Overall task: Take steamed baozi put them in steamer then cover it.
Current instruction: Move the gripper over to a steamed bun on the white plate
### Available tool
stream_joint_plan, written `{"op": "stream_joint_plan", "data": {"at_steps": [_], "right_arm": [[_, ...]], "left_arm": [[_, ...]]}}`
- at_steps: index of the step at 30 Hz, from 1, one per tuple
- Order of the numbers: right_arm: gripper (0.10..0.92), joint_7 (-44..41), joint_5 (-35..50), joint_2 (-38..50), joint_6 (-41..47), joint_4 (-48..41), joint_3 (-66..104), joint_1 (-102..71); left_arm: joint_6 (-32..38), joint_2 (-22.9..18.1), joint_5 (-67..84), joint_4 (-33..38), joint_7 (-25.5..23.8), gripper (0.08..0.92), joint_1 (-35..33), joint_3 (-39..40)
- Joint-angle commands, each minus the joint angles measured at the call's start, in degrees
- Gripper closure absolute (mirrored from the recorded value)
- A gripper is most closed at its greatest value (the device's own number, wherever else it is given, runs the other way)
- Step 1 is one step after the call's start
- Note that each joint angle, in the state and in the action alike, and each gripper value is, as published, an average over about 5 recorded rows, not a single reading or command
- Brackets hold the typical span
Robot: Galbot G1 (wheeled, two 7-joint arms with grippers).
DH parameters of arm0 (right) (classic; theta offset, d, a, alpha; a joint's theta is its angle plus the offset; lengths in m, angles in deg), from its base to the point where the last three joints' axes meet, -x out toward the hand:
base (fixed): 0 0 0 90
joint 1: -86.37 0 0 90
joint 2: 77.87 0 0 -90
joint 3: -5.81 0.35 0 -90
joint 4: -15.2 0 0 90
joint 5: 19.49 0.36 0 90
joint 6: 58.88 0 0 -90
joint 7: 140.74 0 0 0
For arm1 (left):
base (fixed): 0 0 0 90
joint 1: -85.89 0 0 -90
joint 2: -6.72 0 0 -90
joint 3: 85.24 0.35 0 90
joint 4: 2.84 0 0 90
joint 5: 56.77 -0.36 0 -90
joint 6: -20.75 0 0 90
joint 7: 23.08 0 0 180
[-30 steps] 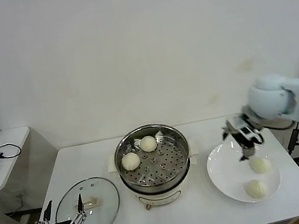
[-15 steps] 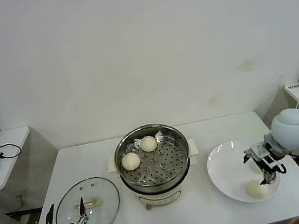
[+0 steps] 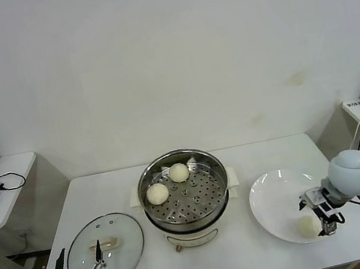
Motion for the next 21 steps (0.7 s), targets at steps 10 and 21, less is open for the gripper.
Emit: {"op": "stream_joint_plan", "data": {"at_steps": [10, 21], "right_arm": [[0.253, 0.6, -1.0, -1.7, 1.0, -3.4, 6.3, -7.3], [0.312, 0.7, -1.0, -3.0, 1.8, -5.1, 6.6, -7.6]], "left_arm": [[-0.1, 0.1, 0.0, -0.3, 0.0, 0.177, 0.5, -0.1], [-0.1, 0.0, 0.0, -0.3, 0.0, 0.177, 0.6, 0.0]]}}
